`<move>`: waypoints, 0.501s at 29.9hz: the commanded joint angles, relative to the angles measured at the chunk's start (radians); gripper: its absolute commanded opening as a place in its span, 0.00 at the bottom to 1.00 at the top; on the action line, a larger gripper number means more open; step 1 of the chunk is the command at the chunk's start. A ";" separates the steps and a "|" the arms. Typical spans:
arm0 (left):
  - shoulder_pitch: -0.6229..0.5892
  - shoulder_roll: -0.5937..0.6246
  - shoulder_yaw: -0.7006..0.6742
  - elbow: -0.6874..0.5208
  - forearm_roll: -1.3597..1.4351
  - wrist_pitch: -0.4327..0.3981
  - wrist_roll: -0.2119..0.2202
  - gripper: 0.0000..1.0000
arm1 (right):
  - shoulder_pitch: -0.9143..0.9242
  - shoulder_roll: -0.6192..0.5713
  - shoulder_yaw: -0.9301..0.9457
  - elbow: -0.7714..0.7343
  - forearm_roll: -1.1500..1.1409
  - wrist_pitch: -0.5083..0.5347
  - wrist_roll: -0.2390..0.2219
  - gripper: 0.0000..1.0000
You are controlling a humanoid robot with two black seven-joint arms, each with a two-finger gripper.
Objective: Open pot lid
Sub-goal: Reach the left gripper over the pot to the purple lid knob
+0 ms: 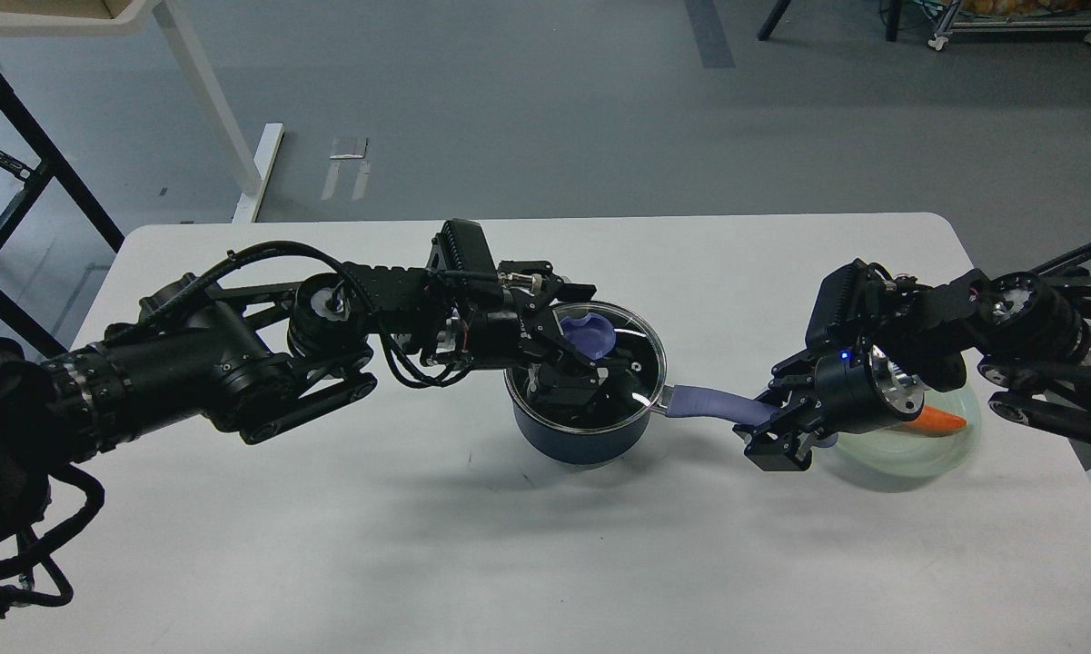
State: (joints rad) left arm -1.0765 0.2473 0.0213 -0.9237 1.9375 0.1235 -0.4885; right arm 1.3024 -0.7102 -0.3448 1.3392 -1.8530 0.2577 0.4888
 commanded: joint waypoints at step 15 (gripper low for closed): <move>0.040 -0.026 0.000 0.037 -0.009 0.001 0.000 0.91 | -0.006 0.000 0.001 0.000 0.001 0.000 0.000 0.28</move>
State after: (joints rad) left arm -1.0381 0.2210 0.0215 -0.8866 1.9284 0.1242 -0.4885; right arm 1.2982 -0.7103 -0.3450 1.3392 -1.8515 0.2577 0.4887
